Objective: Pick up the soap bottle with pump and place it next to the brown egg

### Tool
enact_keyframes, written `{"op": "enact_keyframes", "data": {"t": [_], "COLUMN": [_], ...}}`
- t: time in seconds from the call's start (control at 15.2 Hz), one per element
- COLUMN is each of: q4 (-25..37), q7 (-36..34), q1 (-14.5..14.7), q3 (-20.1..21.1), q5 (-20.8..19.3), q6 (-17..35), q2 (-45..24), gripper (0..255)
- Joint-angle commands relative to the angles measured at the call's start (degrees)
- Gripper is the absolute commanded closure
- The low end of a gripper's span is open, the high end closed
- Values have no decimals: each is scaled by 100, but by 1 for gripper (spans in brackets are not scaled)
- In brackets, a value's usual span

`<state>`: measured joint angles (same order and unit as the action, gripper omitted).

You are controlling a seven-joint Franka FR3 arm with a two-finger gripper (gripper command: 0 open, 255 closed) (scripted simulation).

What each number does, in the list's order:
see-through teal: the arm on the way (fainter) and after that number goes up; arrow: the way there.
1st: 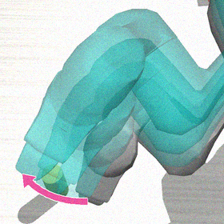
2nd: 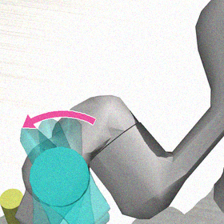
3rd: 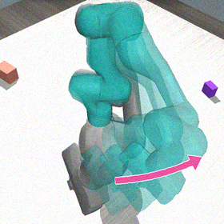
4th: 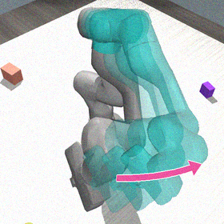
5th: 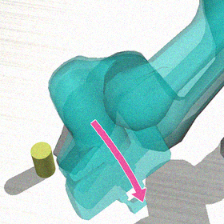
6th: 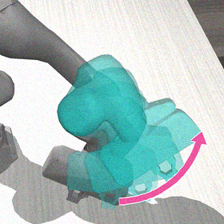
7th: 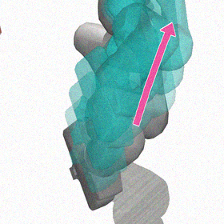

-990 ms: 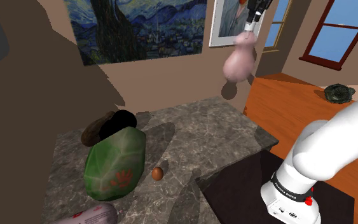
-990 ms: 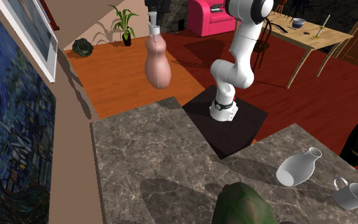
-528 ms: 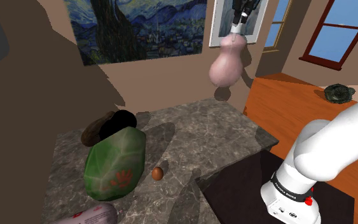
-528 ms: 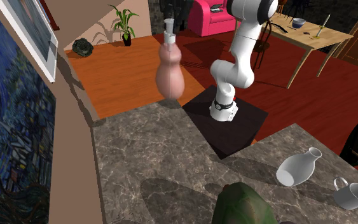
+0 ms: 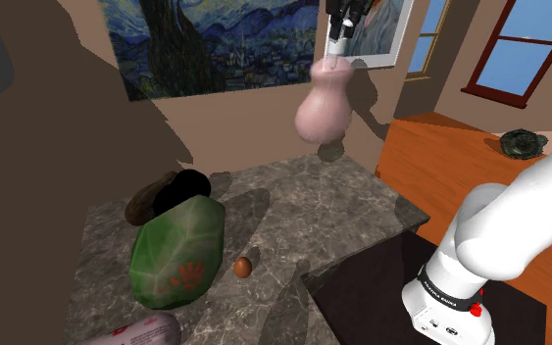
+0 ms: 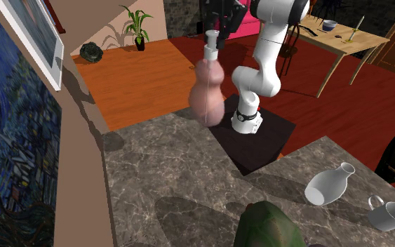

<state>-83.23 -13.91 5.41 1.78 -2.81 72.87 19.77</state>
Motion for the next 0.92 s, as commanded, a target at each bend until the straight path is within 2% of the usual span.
{"op": "enact_keyframes", "data": {"t": [0.0, 0.46, 0.86], "q4": [117, 844, -144], "q7": [-309, -1369, -1349], "q1": [74, 372, 376], "q3": [223, 1008, 941], "q5": [21, -37, 50], "q6": [-8, -126, 454], "q2": [-117, -791, -374], "gripper": [255, 255, 255]}}
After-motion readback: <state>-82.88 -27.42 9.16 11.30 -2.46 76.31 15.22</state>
